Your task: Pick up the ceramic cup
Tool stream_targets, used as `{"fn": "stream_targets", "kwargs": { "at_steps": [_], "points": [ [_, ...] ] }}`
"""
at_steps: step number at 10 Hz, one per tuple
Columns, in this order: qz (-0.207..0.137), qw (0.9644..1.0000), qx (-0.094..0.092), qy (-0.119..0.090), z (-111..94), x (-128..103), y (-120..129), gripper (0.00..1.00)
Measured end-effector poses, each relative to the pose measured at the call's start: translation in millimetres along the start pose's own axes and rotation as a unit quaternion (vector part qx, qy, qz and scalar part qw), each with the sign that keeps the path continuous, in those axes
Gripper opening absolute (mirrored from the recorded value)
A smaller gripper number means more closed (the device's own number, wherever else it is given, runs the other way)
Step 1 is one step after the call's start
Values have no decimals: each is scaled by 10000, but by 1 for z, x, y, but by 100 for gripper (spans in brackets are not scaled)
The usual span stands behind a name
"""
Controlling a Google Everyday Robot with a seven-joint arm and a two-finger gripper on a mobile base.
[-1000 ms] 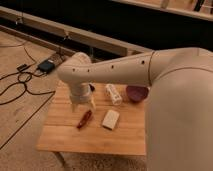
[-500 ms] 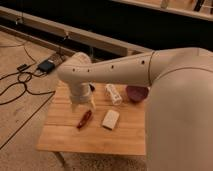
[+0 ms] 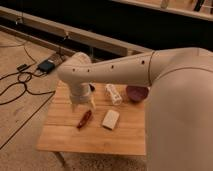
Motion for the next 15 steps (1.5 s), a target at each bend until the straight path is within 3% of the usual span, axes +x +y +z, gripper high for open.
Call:
{"fn": "stream_targets", "kwargs": {
  "at_steps": [4,10,15],
  "points": [
    [-33,10000,-5,-50,2,-10,0,65],
    [-286,9980,-102,-546,9,-94,-5,65],
    [-501,9971,-141,-563,25,-155,-4,65]
  ]
}}
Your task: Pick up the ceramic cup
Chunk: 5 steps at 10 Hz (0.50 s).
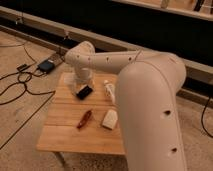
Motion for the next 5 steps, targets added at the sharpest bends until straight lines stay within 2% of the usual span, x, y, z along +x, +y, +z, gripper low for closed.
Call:
{"fn": "stream_targets", "kwargs": {
  "at_steps": [2,5],
  "points": [
    [-107,9999,-26,15,6,-21,8,65],
    [-247,9997,-27,-74,8,-56,22,65]
  ]
}}
